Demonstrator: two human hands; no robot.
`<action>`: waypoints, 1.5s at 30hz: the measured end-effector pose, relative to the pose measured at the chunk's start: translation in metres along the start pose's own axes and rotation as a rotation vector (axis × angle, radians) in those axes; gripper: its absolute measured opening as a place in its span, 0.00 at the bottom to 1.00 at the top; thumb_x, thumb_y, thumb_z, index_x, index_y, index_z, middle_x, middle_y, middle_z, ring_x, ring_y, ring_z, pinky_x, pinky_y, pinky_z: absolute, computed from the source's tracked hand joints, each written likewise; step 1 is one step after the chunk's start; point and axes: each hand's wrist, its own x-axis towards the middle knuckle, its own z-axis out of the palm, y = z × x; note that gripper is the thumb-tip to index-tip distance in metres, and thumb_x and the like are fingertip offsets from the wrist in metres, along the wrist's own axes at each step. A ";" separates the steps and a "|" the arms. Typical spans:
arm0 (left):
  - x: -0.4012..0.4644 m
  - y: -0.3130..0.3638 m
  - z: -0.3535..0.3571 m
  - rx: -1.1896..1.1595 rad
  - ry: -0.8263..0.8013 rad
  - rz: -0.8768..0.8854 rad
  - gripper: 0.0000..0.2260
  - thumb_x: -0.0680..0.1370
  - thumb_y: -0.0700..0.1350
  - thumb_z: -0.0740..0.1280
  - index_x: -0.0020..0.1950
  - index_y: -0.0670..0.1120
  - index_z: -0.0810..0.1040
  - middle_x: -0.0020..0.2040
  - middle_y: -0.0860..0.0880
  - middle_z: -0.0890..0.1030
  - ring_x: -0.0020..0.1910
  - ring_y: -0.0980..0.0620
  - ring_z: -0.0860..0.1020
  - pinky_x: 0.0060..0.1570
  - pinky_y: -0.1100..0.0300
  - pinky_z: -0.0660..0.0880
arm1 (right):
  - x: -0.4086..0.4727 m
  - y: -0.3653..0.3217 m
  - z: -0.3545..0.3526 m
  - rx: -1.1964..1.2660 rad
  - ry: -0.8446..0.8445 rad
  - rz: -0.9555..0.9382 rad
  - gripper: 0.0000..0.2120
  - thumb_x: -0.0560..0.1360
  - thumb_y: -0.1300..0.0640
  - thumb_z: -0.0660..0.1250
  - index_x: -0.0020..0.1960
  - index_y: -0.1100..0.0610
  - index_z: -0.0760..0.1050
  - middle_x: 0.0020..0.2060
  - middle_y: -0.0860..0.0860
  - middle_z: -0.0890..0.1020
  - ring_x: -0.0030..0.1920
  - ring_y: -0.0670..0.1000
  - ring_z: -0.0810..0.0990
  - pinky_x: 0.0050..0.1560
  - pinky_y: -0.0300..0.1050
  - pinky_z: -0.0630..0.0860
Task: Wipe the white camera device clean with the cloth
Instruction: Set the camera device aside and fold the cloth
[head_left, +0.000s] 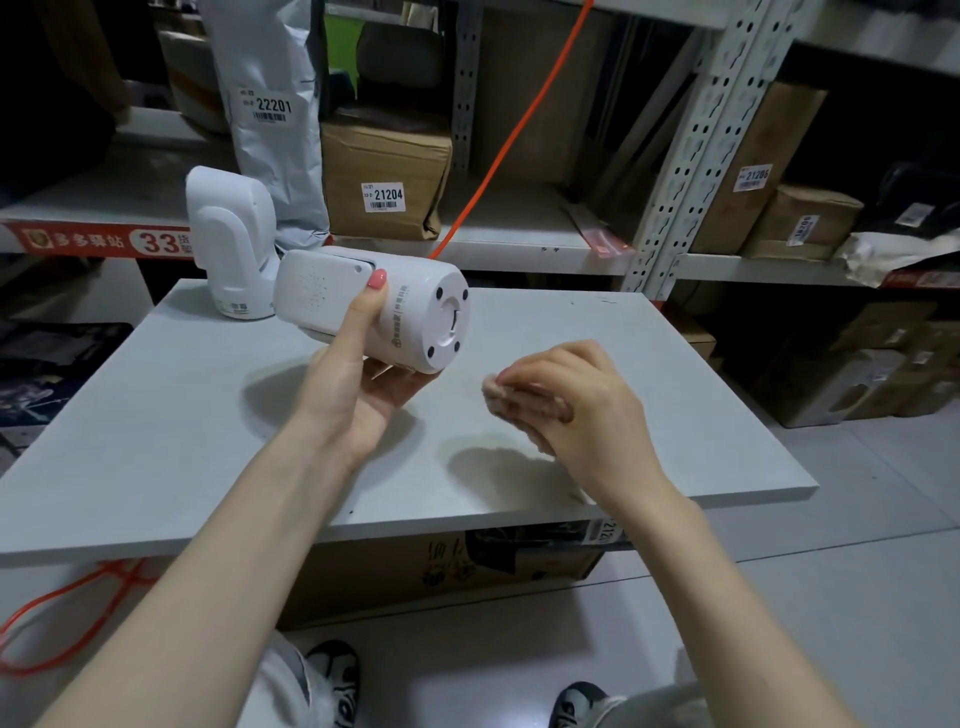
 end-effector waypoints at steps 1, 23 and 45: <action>0.001 0.000 -0.001 -0.007 0.009 0.002 0.13 0.72 0.52 0.69 0.53 0.48 0.76 0.50 0.45 0.80 0.54 0.45 0.79 0.48 0.47 0.80 | -0.002 -0.001 0.004 -0.008 -0.031 -0.015 0.17 0.72 0.42 0.60 0.46 0.51 0.82 0.44 0.40 0.83 0.50 0.44 0.72 0.34 0.49 0.78; 0.004 -0.002 -0.003 0.070 0.015 0.004 0.12 0.71 0.51 0.70 0.52 0.49 0.77 0.47 0.46 0.80 0.48 0.47 0.80 0.48 0.49 0.81 | -0.017 0.015 0.000 0.139 -0.513 0.174 0.15 0.71 0.62 0.74 0.55 0.47 0.82 0.53 0.44 0.82 0.55 0.49 0.77 0.55 0.53 0.74; 0.025 -0.025 -0.006 0.753 0.070 0.346 0.37 0.66 0.47 0.79 0.69 0.45 0.64 0.59 0.51 0.76 0.59 0.52 0.76 0.57 0.56 0.76 | 0.001 -0.006 -0.002 0.351 -0.161 0.438 0.15 0.78 0.49 0.65 0.65 0.48 0.75 0.59 0.43 0.78 0.63 0.43 0.74 0.66 0.45 0.71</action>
